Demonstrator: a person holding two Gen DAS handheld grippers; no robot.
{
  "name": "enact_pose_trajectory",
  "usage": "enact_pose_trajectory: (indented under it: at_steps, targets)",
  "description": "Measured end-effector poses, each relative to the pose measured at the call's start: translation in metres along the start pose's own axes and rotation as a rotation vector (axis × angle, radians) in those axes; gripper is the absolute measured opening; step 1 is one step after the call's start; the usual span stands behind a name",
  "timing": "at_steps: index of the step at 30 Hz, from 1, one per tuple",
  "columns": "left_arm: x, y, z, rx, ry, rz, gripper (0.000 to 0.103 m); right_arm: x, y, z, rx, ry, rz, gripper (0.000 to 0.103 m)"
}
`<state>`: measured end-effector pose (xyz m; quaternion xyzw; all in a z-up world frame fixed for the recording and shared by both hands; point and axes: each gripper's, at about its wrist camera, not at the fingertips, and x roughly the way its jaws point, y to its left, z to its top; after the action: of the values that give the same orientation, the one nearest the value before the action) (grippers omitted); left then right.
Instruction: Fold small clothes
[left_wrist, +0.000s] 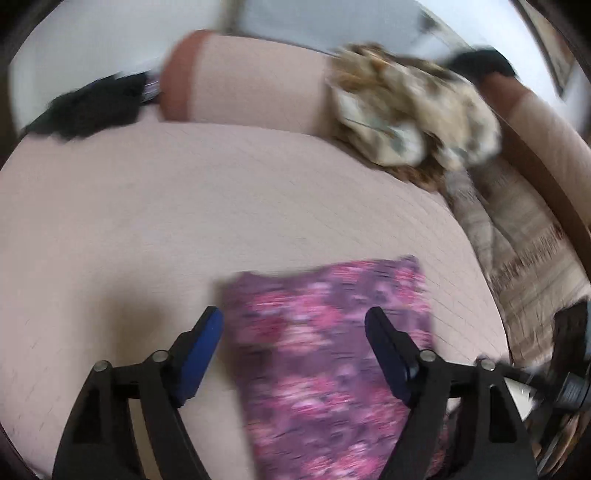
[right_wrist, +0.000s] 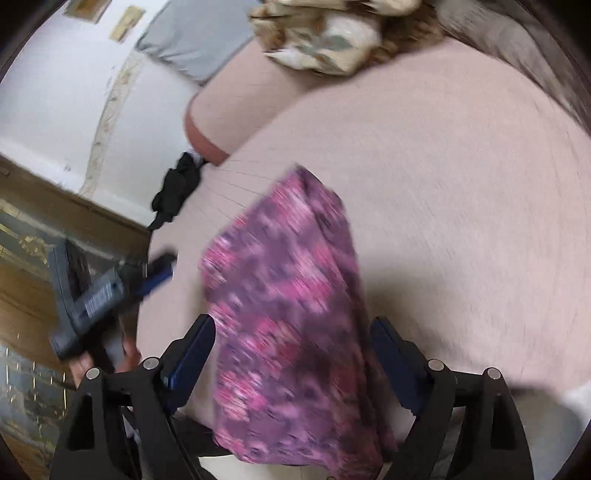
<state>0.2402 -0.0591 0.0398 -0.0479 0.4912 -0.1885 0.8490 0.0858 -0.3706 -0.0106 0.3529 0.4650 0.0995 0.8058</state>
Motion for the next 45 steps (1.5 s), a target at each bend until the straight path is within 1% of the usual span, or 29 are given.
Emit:
enact_pose_trajectory:
  at_steps: [3,5,7,9,10,11,12,13,14,16,19,21,23,25,26,28,29,30,31,32,33,34,35,36,39,40,41,42,45]
  targets:
    - [0.019,0.04,0.005,-0.141,0.05,-0.033,0.082,0.031,0.013,0.055,-0.024,0.074,0.031,0.092]
    - [0.042,0.058,0.003,-0.215,0.094,-0.072,0.082,0.057,0.004,0.083,0.008,0.086,0.025,0.092]
    - [0.07,0.07,-0.002,-0.287,0.142,-0.126,0.082,0.09,-0.015,0.098,0.066,0.096,0.012,0.091]
    - [0.09,0.073,-0.005,-0.314,0.165,-0.219,0.082,0.114,-0.034,0.095,0.095,0.111,-0.025,0.081]
    - [0.099,0.072,-0.005,-0.318,0.166,-0.261,0.081,0.124,-0.042,0.089,0.097,0.14,-0.016,0.078]
    - [0.106,0.071,-0.005,-0.323,0.163,-0.284,0.079,0.135,-0.05,0.084,0.109,0.185,-0.006,0.067]
    - [0.116,0.071,-0.003,-0.343,0.159,-0.31,0.067,0.144,-0.058,0.083,0.132,0.211,-0.007,0.061]
    - [0.12,0.074,-0.002,-0.372,0.164,-0.344,0.057,0.145,-0.063,0.086,0.144,0.204,0.002,0.056]
    - [0.121,0.077,0.001,-0.407,0.175,-0.358,0.054,0.145,-0.065,0.09,0.157,0.196,0.019,0.041]
    - [0.108,0.075,0.006,-0.391,0.164,-0.401,0.038,0.142,-0.073,0.094,0.209,0.189,0.079,0.03]
    - [0.066,0.069,0.021,-0.317,0.094,-0.451,0.036,0.126,-0.061,0.096,0.177,0.188,0.107,0.026]
    - [0.045,0.076,0.04,-0.319,0.038,-0.463,0.036,0.117,-0.04,0.11,0.131,0.161,0.157,0.026]
    - [0.038,0.084,0.061,-0.314,0.003,-0.444,0.036,0.121,-0.018,0.132,0.095,0.164,0.207,0.026]
    - [0.047,0.092,0.079,-0.307,-0.005,-0.367,0.037,0.133,0.0,0.146,0.054,0.174,0.2,0.026]
    - [0.06,0.1,0.085,-0.329,0.004,-0.321,0.039,0.145,0.008,0.153,0.031,0.178,0.185,0.028]
    - [0.08,0.11,0.084,-0.332,0.027,-0.22,0.052,0.174,0.007,0.162,0.026,0.193,0.147,0.039]
    - [0.089,0.114,0.075,-0.325,0.045,-0.108,0.054,0.187,0.003,0.163,0.024,0.199,0.098,0.045]
    - [0.09,0.116,0.066,-0.299,0.071,-0.056,0.054,0.197,-0.007,0.16,0.034,0.214,0.01,0.048]
    - [0.087,0.114,0.053,-0.265,0.087,-0.066,0.054,0.196,-0.016,0.154,0.062,0.211,-0.052,0.05]
    - [0.075,0.111,0.032,-0.218,0.084,-0.111,0.056,0.185,-0.025,0.145,0.104,0.179,-0.037,0.05]
    - [0.062,0.108,0.014,-0.192,0.077,-0.133,0.062,0.168,-0.033,0.134,0.137,0.145,0.017,0.056]
    - [0.051,0.107,-0.005,-0.182,0.076,-0.152,0.072,0.143,-0.038,0.118,0.161,0.124,0.061,0.061]
    - [0.039,0.105,-0.026,-0.179,0.069,-0.166,0.076,0.131,-0.039,0.11,0.167,0.115,0.07,0.072]
    - [0.027,0.104,-0.048,-0.184,0.053,-0.181,0.078,0.111,-0.038,0.095,0.161,0.095,0.079,0.076]
    - [0.012,0.096,-0.095,-0.188,0.052,-0.212,0.078,0.083,-0.03,0.041,0.116,0.087,0.124,0.076]
    - [0.012,0.096,-0.104,-0.205,0.066,-0.225,0.078,0.084,-0.029,0.023,0.106,0.092,0.135,0.074]
    - [0.016,0.094,-0.115,-0.231,0.088,-0.249,0.078,0.084,-0.029,0.005,0.105,0.099,0.131,0.066]
    - [0.019,0.095,-0.121,-0.235,0.102,-0.26,0.078,0.085,-0.033,-0.013,0.115,0.118,0.114,0.052]
    - [0.036,0.084,-0.13,-0.216,0.131,-0.235,0.078,0.099,-0.035,-0.03,0.099,0.17,0.057,0.031]
